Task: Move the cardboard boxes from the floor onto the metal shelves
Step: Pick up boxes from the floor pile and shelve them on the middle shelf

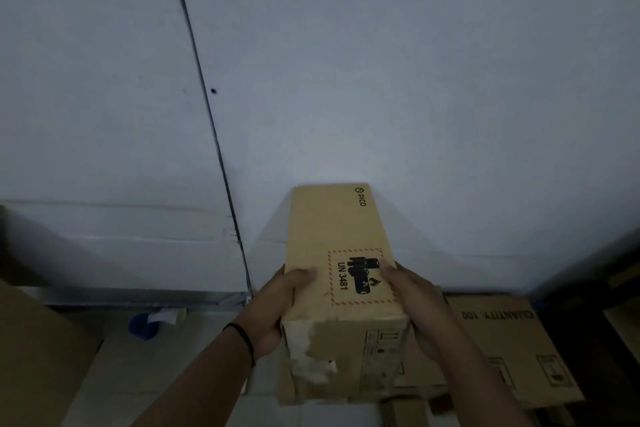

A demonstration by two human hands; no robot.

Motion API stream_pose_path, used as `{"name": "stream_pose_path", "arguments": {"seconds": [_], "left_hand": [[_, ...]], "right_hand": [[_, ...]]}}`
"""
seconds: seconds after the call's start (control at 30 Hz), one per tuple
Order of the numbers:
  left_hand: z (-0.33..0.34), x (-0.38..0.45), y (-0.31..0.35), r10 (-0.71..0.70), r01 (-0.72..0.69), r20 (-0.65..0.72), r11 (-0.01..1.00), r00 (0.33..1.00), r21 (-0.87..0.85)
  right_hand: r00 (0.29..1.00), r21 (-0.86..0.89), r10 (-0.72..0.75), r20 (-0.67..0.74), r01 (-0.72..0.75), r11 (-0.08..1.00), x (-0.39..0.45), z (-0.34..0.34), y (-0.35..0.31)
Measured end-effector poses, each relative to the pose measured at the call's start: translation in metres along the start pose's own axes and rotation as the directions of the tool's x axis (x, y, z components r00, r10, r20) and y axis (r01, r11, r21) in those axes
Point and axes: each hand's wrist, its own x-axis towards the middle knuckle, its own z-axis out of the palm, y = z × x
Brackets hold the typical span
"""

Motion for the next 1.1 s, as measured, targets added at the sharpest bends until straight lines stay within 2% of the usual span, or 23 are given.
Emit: {"name": "stream_pose_path", "arguments": {"seconds": [0.13,0.27,0.4,0.5,0.8,0.93,1.03,1.1], "left_hand": [[0.024,-0.022,0.024,0.066,-0.067,0.09,0.998,0.994,0.007],[0.052,-0.036,0.047,0.114,-0.122,0.102,0.989,0.988,0.085],[0.091,-0.053,0.068,0.207,-0.214,0.093,0.974,0.974,0.075],[0.118,-0.069,0.08,0.266,-0.275,0.135,0.96,0.954,0.053],[0.162,-0.099,0.122,0.313,-0.32,0.329,0.947,0.891,-0.033],[0.171,-0.109,0.136,0.262,-0.256,0.435,0.964,0.862,-0.072],[0.178,-0.113,0.138,0.235,-0.215,0.498,0.972,0.835,-0.097],[0.186,-0.115,0.133,0.204,-0.168,0.544,0.979,0.814,-0.116]], "right_hand": [[0.997,0.041,-0.075,-0.019,0.076,0.996,-0.028,-0.005,-0.027],[0.987,0.06,-0.161,-0.02,0.162,0.985,-0.055,-0.016,-0.05],[0.965,0.074,-0.262,-0.007,0.262,0.962,-0.084,-0.035,-0.08],[0.944,0.107,-0.328,-0.029,0.33,0.938,-0.107,-0.045,-0.1],[0.838,0.169,-0.474,-0.27,0.525,0.834,-0.17,-0.041,-0.136],[0.788,0.096,-0.457,-0.412,0.536,0.839,-0.199,-0.033,-0.147],[0.691,-0.124,-0.522,-0.5,0.539,0.833,-0.223,-0.034,-0.151],[0.664,-0.164,-0.515,-0.542,0.517,0.84,-0.241,-0.038,-0.149]]}}
